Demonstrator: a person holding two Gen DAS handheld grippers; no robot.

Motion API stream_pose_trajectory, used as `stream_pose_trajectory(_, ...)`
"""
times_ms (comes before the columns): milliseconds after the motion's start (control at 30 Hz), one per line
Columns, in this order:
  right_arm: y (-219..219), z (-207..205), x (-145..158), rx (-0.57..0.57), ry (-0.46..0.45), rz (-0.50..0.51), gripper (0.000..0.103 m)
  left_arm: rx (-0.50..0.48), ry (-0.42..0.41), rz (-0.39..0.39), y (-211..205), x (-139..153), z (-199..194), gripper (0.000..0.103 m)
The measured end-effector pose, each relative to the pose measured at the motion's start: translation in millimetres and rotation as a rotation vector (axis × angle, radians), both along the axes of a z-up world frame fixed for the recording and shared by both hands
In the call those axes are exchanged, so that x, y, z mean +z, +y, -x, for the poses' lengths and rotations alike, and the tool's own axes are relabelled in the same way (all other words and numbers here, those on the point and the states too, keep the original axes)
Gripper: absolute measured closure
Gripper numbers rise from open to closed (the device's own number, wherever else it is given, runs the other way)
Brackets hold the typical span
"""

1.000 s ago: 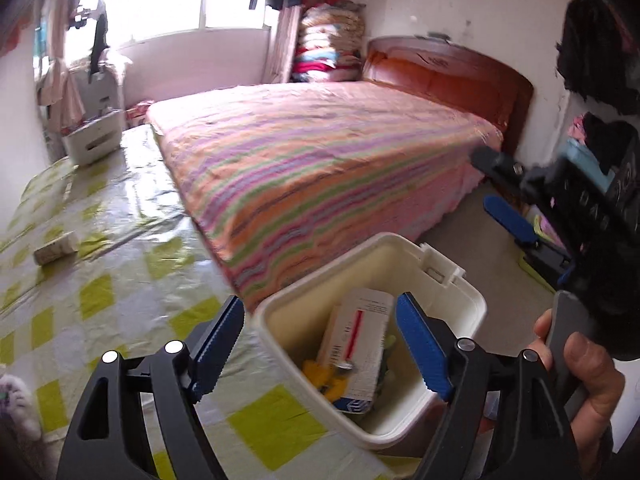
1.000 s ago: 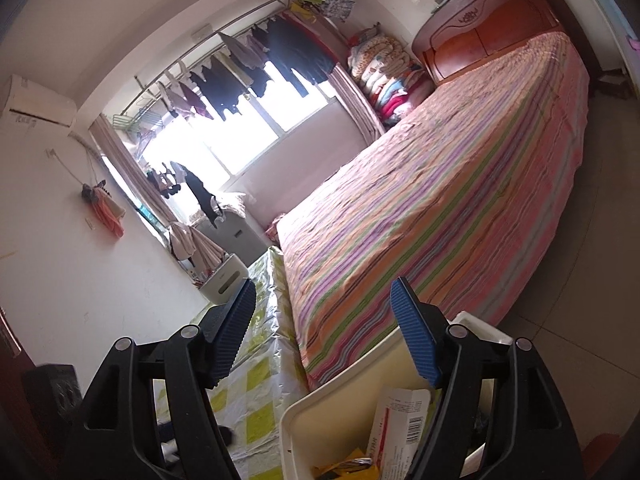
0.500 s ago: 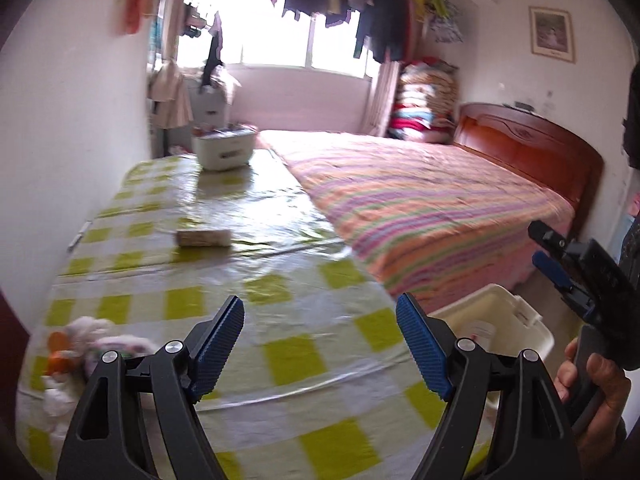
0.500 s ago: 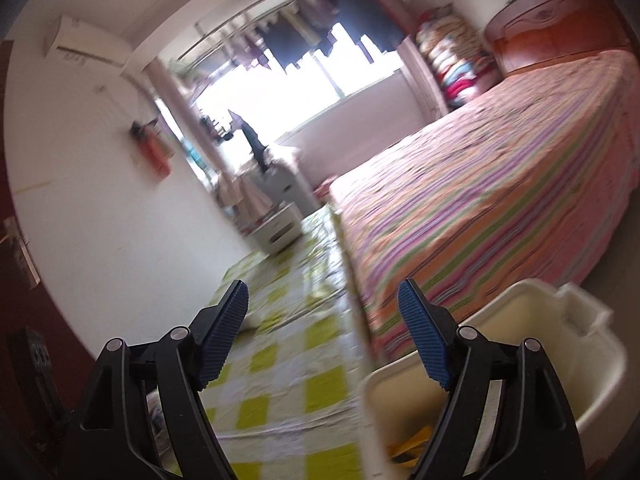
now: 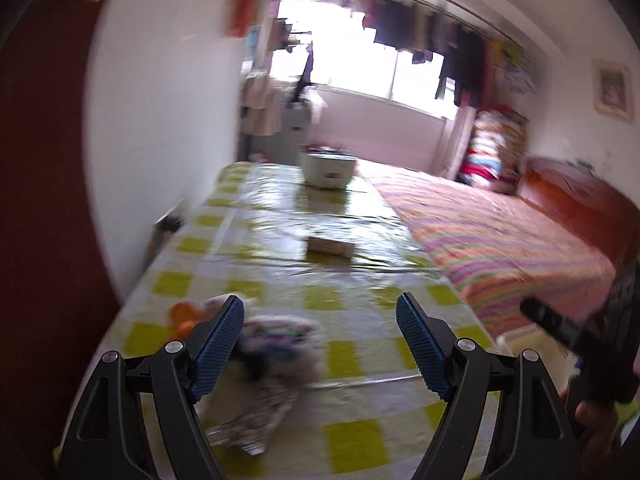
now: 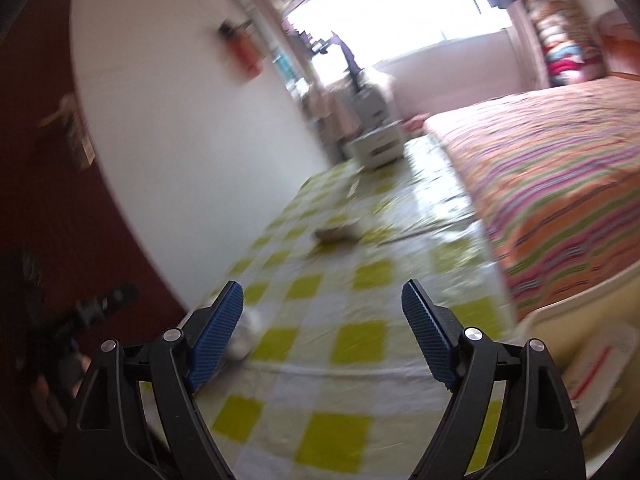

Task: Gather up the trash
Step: 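Move both open tools back over the table toward the remaining trash, then grasp the white plush cat toy with the right tool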

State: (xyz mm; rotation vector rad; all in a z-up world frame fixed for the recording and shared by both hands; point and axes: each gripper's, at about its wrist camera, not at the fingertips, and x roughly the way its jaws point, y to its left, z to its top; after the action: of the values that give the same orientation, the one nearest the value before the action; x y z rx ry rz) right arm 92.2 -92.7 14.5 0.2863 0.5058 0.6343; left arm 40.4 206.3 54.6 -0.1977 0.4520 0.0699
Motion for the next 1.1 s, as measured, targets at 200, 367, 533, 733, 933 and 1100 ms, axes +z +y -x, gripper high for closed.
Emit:
stream_pose_trajectory(200, 56.2, 11.3, -11.5, 0.173, 0.036, 0.068, 0.023, 0.152, 0.028, 0.148, 71.9, -16.2, 27.8, 0.027)
stream_pose_trajectory(367, 84.3, 11.6, -24.9, 0.280, 0.107, 0.074, 0.022, 0.219, 0.061, 0.141, 95.2, -28.8, 39.4, 0.027)
stream_pose_trajectory(533, 115.9, -5.8, -22.1, 0.329, 0.121, 0.144, 0.022, 0.220, 0.131, 0.138, 104.7, -43.8, 33.0, 0.027)
stream_pose_trajectory(733, 142.4, -40.4, -29.8, 0.351, 0.178, 0.220, 0.022, 0.189, 0.157, 0.178, 112.5, -52.8, 33.0, 0.027)
stream_pose_trajectory(933, 165.3, -58.1, -44.8, 0.352, 0.224, 0.283, 0.021, 0.187, 0.199, 0.186, 113.1, -61.5, 26.4, 0.027)
stream_pose_trajectory(1100, 176.6, -66.6, -45.8, 0.359, 0.247, 0.285, 0.018, 0.181, 0.206, 0.165, 110.1, -63.6, 24.2, 0.027)
